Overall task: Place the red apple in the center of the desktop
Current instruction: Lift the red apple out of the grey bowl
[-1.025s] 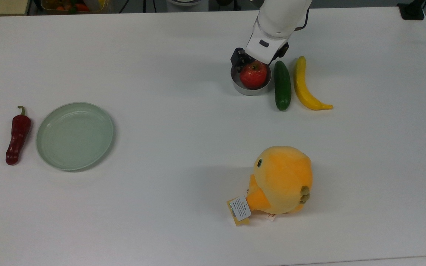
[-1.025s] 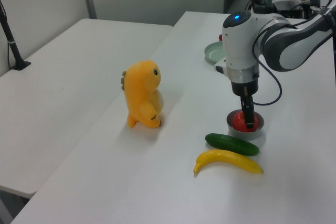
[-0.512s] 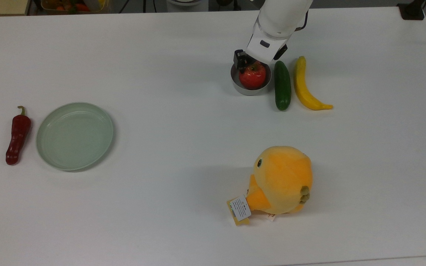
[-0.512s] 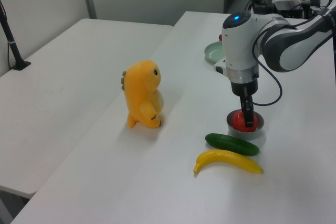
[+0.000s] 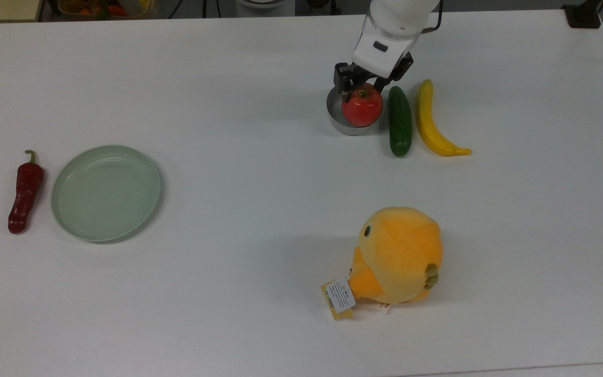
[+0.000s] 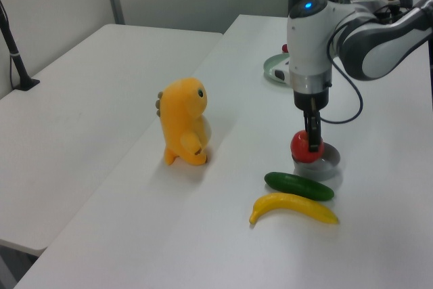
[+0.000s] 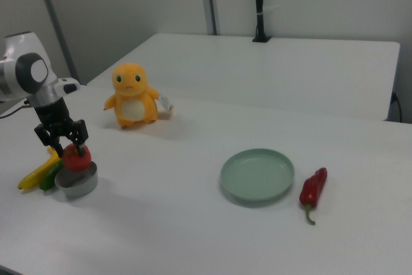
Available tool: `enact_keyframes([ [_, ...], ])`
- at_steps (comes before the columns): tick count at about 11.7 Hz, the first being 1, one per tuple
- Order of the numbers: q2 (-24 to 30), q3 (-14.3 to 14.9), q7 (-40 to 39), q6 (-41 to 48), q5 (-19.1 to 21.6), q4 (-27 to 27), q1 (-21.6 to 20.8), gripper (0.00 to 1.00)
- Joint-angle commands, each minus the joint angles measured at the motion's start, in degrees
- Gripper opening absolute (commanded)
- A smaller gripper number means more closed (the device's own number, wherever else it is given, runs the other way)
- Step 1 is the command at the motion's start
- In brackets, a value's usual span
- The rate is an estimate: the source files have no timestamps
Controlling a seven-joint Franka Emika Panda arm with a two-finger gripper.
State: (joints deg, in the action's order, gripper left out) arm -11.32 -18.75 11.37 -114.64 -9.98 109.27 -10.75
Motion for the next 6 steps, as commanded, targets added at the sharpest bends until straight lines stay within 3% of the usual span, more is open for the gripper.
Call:
enact_keyframes([
  [1,2.44,0.2,-2.3,2.92,0.3,-3.52,1.86,0.23],
  [5,2.97,0.73,-3.36,2.23,0.84,-3.89,7.65,0.23],
  [6,2.71,2.73,-4.15,2.23,0.75,-3.89,8.19,0.23],
])
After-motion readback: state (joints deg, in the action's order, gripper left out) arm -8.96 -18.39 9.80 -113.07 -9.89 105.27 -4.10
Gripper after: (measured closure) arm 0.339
